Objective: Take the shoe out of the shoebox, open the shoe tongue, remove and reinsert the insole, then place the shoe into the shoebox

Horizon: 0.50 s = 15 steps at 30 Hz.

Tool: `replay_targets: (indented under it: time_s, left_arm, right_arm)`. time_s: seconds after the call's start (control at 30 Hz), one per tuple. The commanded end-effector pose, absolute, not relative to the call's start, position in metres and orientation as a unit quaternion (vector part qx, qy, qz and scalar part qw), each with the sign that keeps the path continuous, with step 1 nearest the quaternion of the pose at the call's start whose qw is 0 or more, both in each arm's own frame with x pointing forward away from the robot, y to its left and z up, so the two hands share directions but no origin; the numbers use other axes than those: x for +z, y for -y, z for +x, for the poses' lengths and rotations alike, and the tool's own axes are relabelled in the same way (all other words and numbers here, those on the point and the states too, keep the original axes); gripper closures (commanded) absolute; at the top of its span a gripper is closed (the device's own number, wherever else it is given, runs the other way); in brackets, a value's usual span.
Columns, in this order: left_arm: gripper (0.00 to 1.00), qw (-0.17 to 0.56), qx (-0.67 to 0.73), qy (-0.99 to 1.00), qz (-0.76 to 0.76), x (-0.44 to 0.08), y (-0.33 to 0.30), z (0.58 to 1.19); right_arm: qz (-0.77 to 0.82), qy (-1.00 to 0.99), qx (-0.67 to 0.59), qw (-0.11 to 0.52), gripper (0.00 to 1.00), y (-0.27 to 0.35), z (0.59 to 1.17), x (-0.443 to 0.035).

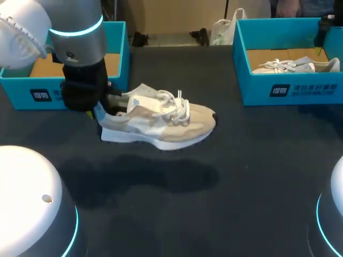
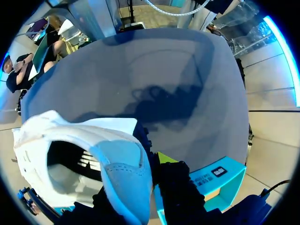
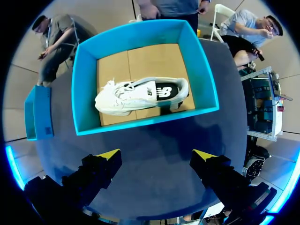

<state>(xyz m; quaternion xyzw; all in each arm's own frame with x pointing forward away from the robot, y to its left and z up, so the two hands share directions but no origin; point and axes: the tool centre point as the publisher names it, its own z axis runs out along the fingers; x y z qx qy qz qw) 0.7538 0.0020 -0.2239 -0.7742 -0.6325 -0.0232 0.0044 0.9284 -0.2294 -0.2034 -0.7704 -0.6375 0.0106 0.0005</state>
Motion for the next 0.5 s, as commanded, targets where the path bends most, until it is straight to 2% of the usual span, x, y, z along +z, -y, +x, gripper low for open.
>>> replay_targets:
  time_s: [0.03,0.5]
  left_arm:
    - [1.0,-0.005,-0.035,0.63,-0.776,-0.256,0.019,0.739]
    - [1.0,0.007,-0.031,0.62,-0.784,-0.3,0.068,0.734]
  right_arm:
    - [-0.771,0.637,0.01,-0.001,0.0,0.229,0.927,-0.203]
    - [-0.771,0.637,0.01,-0.001,0.0,0.229,0.927,-0.203]
